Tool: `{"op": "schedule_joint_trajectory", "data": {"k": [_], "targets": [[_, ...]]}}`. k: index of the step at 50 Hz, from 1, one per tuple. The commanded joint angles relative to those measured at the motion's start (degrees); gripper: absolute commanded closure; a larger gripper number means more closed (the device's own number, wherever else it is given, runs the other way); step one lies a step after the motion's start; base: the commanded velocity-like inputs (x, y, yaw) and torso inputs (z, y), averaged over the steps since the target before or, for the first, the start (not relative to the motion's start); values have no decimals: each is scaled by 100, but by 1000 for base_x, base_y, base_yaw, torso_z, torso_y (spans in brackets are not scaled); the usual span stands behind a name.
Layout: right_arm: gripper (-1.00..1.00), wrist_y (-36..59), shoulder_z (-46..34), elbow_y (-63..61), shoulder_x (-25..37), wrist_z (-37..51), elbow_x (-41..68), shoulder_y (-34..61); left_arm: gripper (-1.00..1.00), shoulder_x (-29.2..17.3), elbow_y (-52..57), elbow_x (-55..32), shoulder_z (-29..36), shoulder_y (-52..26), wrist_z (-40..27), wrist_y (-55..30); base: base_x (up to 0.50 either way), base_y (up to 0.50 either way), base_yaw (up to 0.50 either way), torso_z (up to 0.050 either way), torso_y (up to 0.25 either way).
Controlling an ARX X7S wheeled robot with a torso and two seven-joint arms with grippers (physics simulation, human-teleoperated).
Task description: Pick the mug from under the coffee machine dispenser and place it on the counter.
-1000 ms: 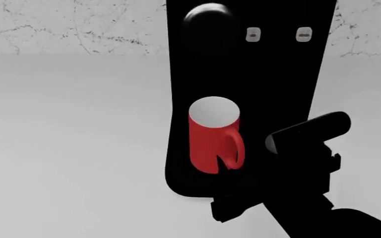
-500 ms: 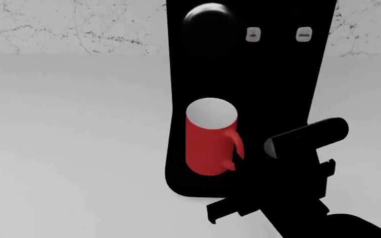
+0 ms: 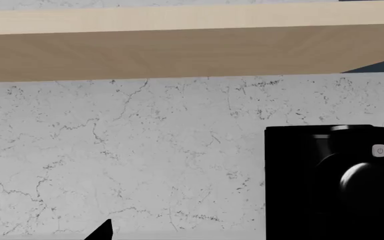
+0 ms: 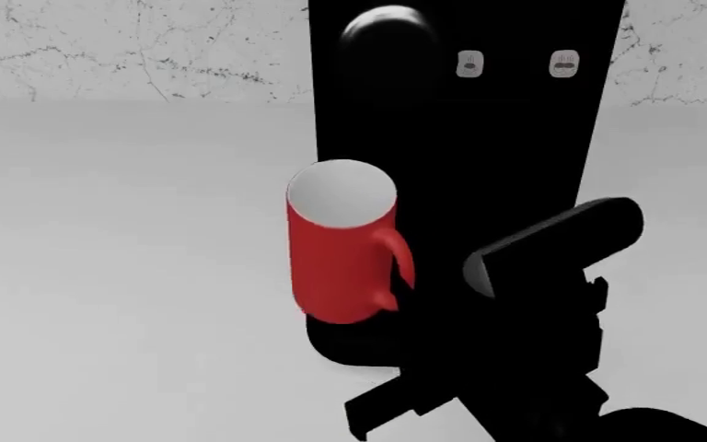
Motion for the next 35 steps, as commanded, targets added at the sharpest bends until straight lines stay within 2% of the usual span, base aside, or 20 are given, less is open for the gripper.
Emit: {"op": "schedule_joint_trajectory", "data": {"k": [1, 20, 35], "targets": [[100, 151, 75, -889, 324, 223, 29, 51, -100, 12, 11, -46, 30, -27, -81, 8, 0, 0, 0, 0, 0], [100, 187, -36, -1799, 769, 495, -17, -232, -100, 45, -44, -10, 29, -70, 7, 6, 0, 0, 0, 0, 1], [100, -60, -229, -1987, 808, 488, -310, -718, -100, 15, -24, 2, 28, -24, 22, 36, 0, 0, 0, 0, 0]]}}
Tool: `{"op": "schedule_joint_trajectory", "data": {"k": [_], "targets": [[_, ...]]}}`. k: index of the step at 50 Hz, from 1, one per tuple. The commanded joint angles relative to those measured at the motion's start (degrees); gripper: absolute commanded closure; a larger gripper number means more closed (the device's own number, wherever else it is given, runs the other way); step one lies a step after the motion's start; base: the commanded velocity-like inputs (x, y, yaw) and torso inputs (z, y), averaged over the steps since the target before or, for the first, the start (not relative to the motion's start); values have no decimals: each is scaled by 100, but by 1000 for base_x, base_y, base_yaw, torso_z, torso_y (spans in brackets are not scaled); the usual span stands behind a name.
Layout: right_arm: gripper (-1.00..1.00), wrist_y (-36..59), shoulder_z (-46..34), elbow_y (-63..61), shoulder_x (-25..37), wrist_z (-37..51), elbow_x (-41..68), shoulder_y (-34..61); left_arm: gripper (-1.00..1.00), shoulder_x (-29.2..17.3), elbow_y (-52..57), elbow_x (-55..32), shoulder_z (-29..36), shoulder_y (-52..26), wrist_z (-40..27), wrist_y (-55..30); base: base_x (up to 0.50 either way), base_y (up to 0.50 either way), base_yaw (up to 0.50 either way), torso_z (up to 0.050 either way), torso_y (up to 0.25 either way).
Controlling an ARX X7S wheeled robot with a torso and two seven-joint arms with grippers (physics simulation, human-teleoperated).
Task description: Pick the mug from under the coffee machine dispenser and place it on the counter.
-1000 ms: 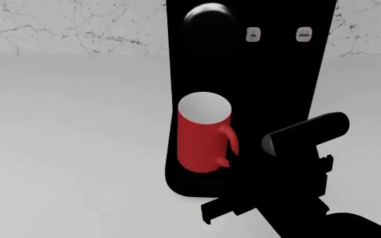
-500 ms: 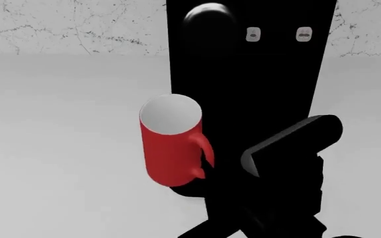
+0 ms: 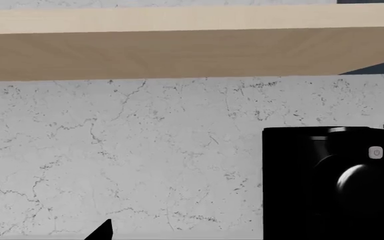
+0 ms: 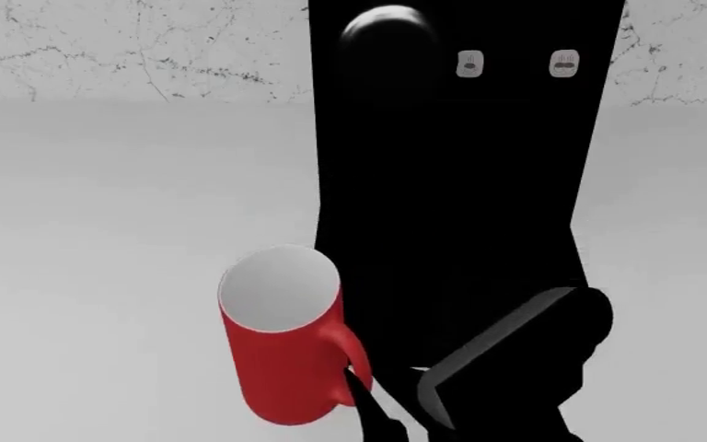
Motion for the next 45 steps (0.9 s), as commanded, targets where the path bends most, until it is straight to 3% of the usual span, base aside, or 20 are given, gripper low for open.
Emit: {"op": "schedule_joint_trajectory", "data": {"k": [1, 40, 41, 45], "targets": [[100, -175, -58, -276, 88, 19, -314, -324, -100, -7, 21, 11, -14, 44, 20, 12, 0, 0, 0, 0, 0], [100, -473, -516, -68, -13, -176, -1024, -1152, -100, 22, 2, 57, -173, 119, 97, -91, 0, 0, 0, 0, 0], [-100, -484, -526, -43, -13, -184, -1041, -1174, -100, 16, 3, 53, -178, 125, 102, -93, 0, 0, 0, 0, 0], [-100, -465, -527, -60, 12, -176, -1035, -1174, -100, -2, 10, 45, -201, 134, 107, -94, 0, 0, 0, 0, 0]]}}
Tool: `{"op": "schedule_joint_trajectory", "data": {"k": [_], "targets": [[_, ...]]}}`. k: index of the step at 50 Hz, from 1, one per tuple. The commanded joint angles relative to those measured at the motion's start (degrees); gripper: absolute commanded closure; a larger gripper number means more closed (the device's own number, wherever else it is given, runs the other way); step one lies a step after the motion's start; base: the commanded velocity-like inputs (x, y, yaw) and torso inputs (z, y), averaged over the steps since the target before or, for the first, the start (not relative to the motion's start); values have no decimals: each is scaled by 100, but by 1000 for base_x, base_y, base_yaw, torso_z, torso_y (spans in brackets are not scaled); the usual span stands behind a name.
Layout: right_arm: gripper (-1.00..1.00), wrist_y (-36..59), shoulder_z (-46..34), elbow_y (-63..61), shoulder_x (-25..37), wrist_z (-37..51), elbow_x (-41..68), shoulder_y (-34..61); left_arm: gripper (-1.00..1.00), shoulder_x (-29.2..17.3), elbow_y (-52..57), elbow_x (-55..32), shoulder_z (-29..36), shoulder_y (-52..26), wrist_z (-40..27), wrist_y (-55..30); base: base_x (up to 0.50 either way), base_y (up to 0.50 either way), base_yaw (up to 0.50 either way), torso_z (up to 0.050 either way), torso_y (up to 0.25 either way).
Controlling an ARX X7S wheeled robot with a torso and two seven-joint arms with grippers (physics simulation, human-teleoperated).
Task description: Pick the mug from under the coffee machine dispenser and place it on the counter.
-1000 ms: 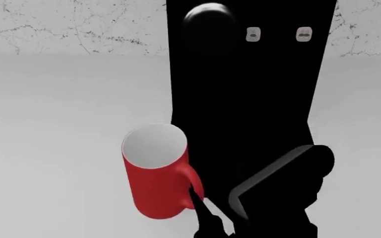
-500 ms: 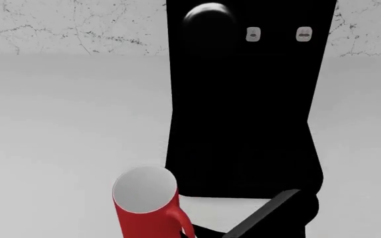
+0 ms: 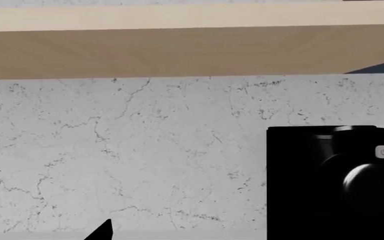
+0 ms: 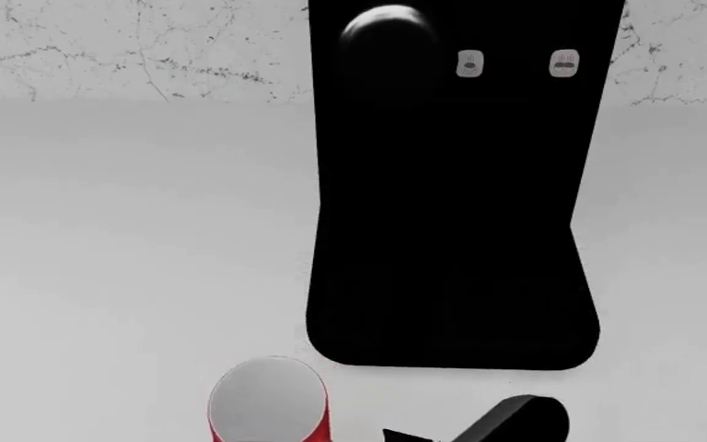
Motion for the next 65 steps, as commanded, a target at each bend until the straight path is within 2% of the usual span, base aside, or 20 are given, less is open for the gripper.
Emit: {"op": "schedule_joint_trajectory", "data": {"k": [1, 15, 42, 53, 65], "targets": [[-100, 24, -28, -30, 33, -34, -143, -66, -100, 3, 0, 28, -61, 47, 58, -40, 0, 0, 0, 0, 0], [-100, 122, -62, -144, 165, -44, -168, -68, -100, -1, -3, 0, -73, 33, 37, -45, 0, 0, 0, 0, 0], [-100, -253, 198, -1013, 1740, 90, 153, -155, -100, -58, -64, 3, 126, -165, 3, 12, 0, 0, 0, 0, 0], [-100, -283, 612, -1239, 2371, -63, 623, 273, -100, -112, -51, -14, 145, -157, -4, 63, 0, 0, 0, 0, 0], [-100, 32, 1170, -1182, 2410, 79, 1436, 938, -100, -128, -84, 37, 145, -179, 72, 66, 0, 0, 0, 0, 0]]}}
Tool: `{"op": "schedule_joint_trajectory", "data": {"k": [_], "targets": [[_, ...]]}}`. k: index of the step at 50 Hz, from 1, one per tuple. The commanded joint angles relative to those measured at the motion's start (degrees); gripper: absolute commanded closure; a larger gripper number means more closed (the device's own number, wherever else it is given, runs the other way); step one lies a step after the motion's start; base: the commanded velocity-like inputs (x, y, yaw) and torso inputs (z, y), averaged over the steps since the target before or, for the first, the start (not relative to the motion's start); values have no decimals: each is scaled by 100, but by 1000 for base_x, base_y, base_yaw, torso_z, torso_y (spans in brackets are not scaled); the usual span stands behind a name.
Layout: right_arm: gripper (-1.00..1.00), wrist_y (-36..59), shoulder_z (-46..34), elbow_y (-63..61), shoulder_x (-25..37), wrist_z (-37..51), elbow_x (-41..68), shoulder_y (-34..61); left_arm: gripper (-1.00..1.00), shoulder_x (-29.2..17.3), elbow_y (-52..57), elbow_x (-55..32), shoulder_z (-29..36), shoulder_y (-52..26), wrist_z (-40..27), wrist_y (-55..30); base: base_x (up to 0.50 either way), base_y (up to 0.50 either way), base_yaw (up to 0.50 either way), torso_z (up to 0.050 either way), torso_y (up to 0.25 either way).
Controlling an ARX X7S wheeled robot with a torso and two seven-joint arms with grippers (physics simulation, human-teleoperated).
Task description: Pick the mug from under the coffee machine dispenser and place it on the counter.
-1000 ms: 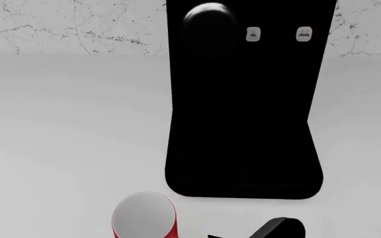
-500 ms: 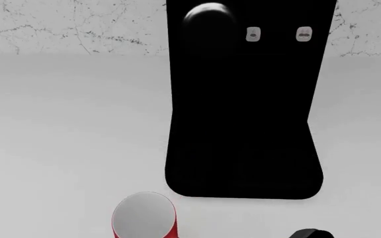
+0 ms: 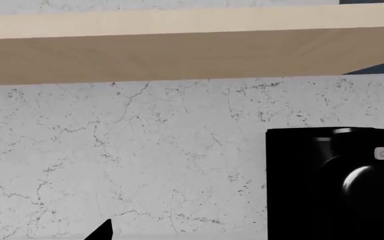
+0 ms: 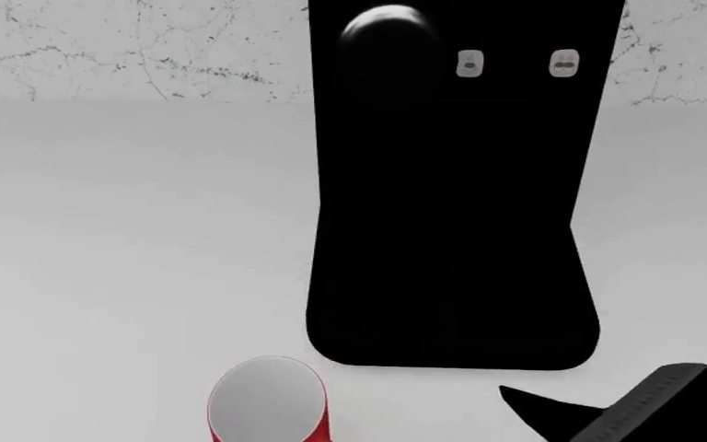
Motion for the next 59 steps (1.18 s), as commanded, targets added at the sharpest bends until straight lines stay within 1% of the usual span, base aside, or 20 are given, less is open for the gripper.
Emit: {"op": "schedule_joint_trajectory", "data": {"k": [1, 6, 10, 15, 17, 21, 28, 34, 42, 46, 49, 52, 54, 59], "targets": [[-100, 176, 510, -1, 205, 116, 723, 578, -100, -39, -23, 12, 19, -38, 23, 35, 0, 0, 0, 0, 0], [-100, 364, 750, 14, 170, 339, 1099, 879, -100, -55, 2, 11, 2, 13, 39, 43, 0, 0, 0, 0, 0], [-100, 575, 989, 93, 117, 616, 1583, 1204, -100, -95, -42, -1, 48, -68, 21, 62, 0, 0, 0, 0, 0], [-100, 773, 1159, 221, 35, 894, 1922, 1460, -100, -134, -48, 3, 113, -132, 12, 55, 0, 0, 0, 0, 0], [-100, 611, 1247, 223, 88, 961, 2104, 1517, -100, -169, -57, -19, 82, -115, 33, 74, 0, 0, 0, 0, 0], [-100, 693, 1393, 267, 65, 1206, 2318, 1712, -100, -243, -77, -52, 115, -189, -7, 112, 0, 0, 0, 0, 0], [-100, 1129, 1607, 228, -111, 1758, 2671, 2142, -100, -476, -91, -178, 100, -321, -68, 213, 0, 0, 0, 0, 0], [-100, 1319, 1739, 125, -209, 2140, 2897, 2408, -100, -643, -76, -336, 278, -523, -230, 345, 0, 0, 0, 0, 0], [-100, 1226, 1930, -136, -94, 2432, 3031, 2584, -100, -1175, -36, -643, 706, -937, -483, 766, 0, 0, 0, 0, 0], [-100, 1045, 1975, -306, 21, 2533, 3109, 2547, -100, -1613, 48, -721, 1129, -1251, -518, 1216, 0, 0, 0, 0, 0], [-100, 796, 2005, -539, 260, 2616, 3147, 2481, -100, -1926, 148, -721, 1463, -1426, -516, 1581, 0, 0, 0, 0, 0], [-100, 506, 1969, -677, 518, 2589, 3133, 2369, -100, -2004, 182, -838, 1453, -1389, -504, 1742, 0, 0, 0, 0, 0], [-100, 332, 1937, -727, 669, 2569, 3115, 2318, -100, -2187, 190, -983, 1504, -1542, -529, 1776, 0, 0, 0, 0, 0], [-100, 265, 1925, -803, 695, 2632, 3117, 2282, -100, -2314, 191, -1040, 1547, -1608, -532, 1773, 0, 0, 0, 0, 0]]}}
